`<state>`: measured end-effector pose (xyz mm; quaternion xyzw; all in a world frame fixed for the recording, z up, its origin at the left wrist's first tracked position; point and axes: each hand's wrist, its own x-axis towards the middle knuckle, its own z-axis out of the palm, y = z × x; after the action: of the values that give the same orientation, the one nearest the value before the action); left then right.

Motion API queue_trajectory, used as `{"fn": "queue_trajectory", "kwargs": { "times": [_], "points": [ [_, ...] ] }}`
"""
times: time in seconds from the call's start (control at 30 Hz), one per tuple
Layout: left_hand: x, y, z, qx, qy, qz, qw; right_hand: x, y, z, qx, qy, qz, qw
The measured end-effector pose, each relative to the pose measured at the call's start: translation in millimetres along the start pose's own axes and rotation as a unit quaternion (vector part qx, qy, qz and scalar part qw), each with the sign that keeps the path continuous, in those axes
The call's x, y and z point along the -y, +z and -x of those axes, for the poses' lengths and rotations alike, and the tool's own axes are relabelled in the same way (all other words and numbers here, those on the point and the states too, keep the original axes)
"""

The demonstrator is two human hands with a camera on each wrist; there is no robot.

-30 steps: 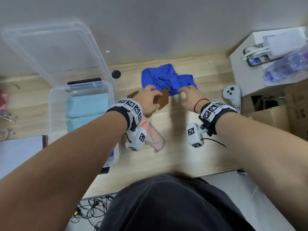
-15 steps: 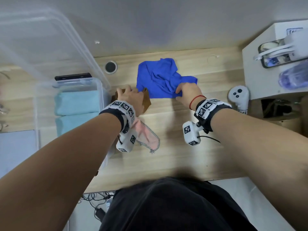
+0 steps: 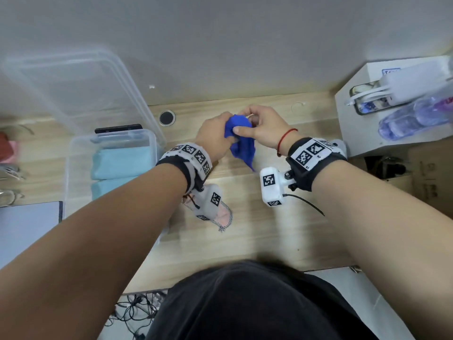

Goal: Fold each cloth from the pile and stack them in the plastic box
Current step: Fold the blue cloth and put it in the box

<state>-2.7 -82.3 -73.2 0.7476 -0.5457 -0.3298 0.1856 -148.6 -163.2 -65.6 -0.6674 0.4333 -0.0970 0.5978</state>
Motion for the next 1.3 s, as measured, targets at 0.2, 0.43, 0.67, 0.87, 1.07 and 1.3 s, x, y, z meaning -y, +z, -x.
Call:
{"fn": "queue_trajectory", "kwargs": {
  "times": [0.2,0.43,0.67,0.87,1.07,1.3],
  "points": [
    [-19.3,-33.0,30.2,-0.125,-0.020,0.091,0.988,23.1,-8.3,29.2,0.044,-0.045,0.030,0.998],
    [-14.3,-52.0,85.9,-0.112,0.007,0.123,0.986,41.1,-1.3,70.4,-0.082,-0.097,0.070,0.989],
    [-23.8,-57.2,147.5,-0.082,0.097,-0.055,0.990,89.3,29.8,135.7,-0.100,-0.192,0.080,0.973],
    [-38.3,-53.8,196.3,-0.056,0.128,0.070,0.988,94.8,69.2,180.9,-0.128,-0.217,0.082,0.964],
    [-7.2,-42.1,238.5,0.000,0.078,-0.030,0.996,99.0,65.6,226.9,-0.256,-0.235,0.093,0.933],
    [-23.4,-54.7,259.9,-0.031,0.000,0.088,0.996,85.3,49.4,242.1,-0.328,-0.211,0.110,0.914]
  ]
}}
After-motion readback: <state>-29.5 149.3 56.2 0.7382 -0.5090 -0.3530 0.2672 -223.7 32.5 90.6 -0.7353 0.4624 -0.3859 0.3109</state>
